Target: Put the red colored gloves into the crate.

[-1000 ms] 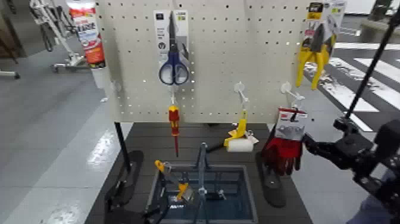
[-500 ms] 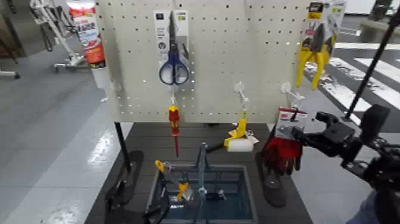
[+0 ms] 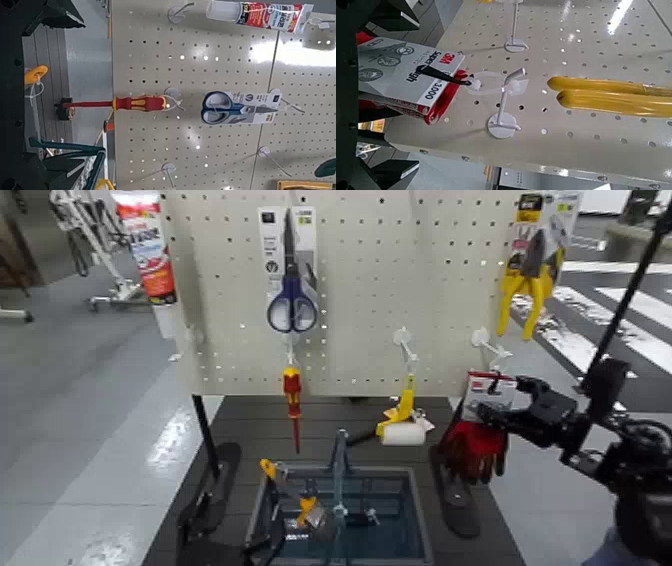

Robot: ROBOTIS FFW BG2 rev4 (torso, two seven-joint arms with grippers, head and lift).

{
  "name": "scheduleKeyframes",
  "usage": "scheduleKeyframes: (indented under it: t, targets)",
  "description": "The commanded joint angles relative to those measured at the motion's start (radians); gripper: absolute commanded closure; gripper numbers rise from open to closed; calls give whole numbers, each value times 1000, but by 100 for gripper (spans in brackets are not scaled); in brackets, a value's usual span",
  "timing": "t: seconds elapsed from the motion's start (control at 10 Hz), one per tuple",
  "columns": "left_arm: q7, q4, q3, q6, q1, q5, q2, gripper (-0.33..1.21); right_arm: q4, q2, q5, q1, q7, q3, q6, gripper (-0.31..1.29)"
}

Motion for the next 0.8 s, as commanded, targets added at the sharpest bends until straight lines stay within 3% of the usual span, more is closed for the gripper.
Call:
scheduleKeyframes:
  t: [0.1,0.7,0.8]
  targets:
    - [0,2,-3,0,-2,0,-94,7,48,-8,-9,-41,13,38,-10,9]
    - [-2,3,-5,0,-5,-3,-95,7,88,-19,-22,-87,42,105,9,19]
    - [-2,3,-5,0,-5,-3,-97,7,86,-24,-12,-96,62,111,26,78]
